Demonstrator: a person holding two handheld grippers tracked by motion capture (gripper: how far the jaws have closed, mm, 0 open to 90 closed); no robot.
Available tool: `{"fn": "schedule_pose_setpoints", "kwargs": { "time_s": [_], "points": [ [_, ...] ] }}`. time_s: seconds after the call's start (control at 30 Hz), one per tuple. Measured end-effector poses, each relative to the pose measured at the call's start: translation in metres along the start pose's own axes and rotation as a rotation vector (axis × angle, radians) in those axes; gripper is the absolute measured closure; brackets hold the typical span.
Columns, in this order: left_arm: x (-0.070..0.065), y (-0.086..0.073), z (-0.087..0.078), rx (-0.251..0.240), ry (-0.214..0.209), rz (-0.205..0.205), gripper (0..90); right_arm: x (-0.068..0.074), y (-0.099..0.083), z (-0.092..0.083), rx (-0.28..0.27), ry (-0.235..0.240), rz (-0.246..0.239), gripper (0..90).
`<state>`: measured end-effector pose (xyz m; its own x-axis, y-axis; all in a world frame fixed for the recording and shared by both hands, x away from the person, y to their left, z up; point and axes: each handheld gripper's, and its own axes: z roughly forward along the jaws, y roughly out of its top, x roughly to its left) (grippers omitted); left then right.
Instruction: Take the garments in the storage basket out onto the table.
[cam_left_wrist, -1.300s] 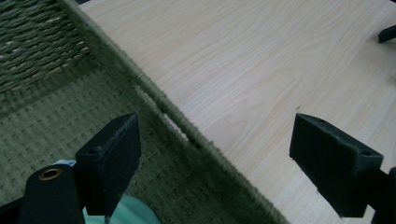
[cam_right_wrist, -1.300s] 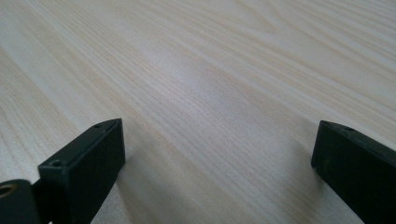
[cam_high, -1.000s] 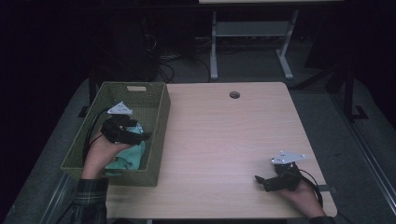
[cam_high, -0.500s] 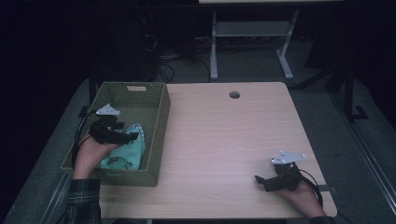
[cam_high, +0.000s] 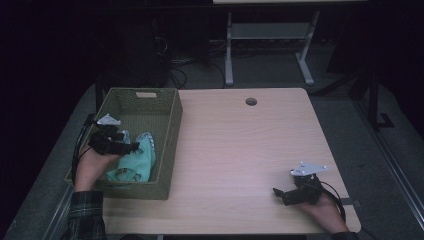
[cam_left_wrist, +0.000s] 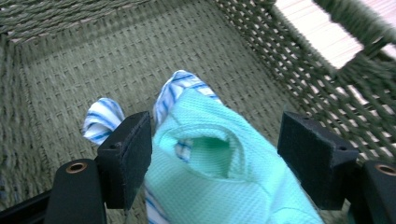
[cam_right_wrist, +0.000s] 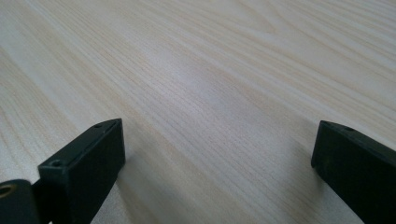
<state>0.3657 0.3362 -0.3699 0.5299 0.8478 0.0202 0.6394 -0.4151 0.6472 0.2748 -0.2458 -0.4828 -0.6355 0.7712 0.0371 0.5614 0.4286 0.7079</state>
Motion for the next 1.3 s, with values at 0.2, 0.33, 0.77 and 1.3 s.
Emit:
{"fn": "schedule_pose_setpoints", "kwargs": {
  "time_s": [0.2,0.33,0.77,1.3],
  "points": [
    [0.008,-0.008,0.004,0.012,0.003,-0.017,25.7,0.0,0.0,0.0,0.0,0.0,0.0,2.4],
    [0.012,-0.012,0.008,0.019,0.0,-0.034,25.7,0.0,0.0,0.0,0.0,0.0,0.001,2.4],
    [0.018,-0.019,0.021,0.08,-0.009,-0.08,28.6,0.0,0.0,0.0,-0.001,0.0,0.0,2.4],
    [0.017,-0.02,0.032,0.195,-0.032,-0.108,45.0,0.0,0.0,0.0,0.001,0.0,-0.004,2.4]
  ]
}}
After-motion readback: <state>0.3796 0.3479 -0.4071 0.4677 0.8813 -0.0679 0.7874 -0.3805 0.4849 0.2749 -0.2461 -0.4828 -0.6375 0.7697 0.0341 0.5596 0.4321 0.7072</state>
